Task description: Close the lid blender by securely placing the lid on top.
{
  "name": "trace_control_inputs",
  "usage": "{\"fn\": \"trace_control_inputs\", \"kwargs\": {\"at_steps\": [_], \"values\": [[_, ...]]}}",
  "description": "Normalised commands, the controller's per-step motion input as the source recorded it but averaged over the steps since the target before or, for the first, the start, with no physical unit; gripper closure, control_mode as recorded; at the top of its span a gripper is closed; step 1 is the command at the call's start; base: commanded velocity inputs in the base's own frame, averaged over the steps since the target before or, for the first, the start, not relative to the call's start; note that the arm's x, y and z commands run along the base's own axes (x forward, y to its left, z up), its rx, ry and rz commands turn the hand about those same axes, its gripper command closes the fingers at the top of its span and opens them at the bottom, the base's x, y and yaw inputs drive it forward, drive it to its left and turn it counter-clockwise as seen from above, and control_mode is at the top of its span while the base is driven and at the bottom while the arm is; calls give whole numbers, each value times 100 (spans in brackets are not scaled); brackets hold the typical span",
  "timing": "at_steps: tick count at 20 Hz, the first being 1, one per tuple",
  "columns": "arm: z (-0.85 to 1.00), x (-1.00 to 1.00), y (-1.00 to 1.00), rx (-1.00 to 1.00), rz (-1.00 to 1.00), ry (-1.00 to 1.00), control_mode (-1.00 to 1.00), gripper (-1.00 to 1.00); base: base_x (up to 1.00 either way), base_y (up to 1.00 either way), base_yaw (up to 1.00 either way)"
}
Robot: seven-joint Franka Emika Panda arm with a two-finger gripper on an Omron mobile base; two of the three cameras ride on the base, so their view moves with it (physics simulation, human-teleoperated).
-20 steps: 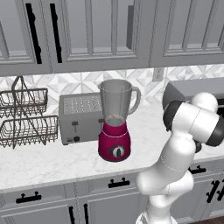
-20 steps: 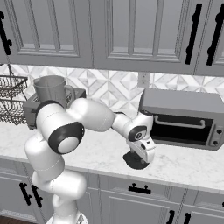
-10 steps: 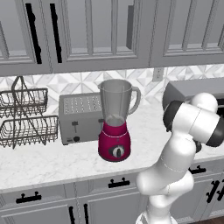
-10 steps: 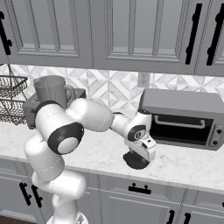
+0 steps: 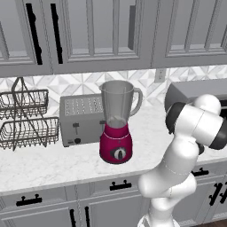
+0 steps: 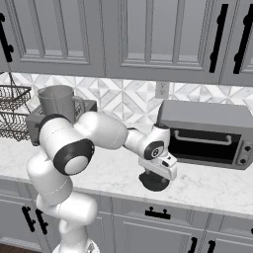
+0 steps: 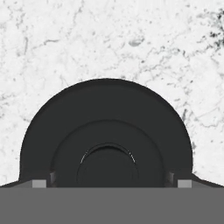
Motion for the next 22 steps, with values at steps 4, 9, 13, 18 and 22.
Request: {"fn": "trace_control_inputs", "kwargs": {"at_steps": [4,9,13,18,22], "values": [[-6,-5,0,0,0,0,-100,-100,0,0,0],[-8,-1,0,0,3,0,-100,-100,0,0,0],[0,-1,0,0,12,-1,-100,-100,0,0,0],[2,0,0,0,16,0,-100,-100,0,0,0],[0,0,0,0,17,0,-100,-100,0,0,0]]}}
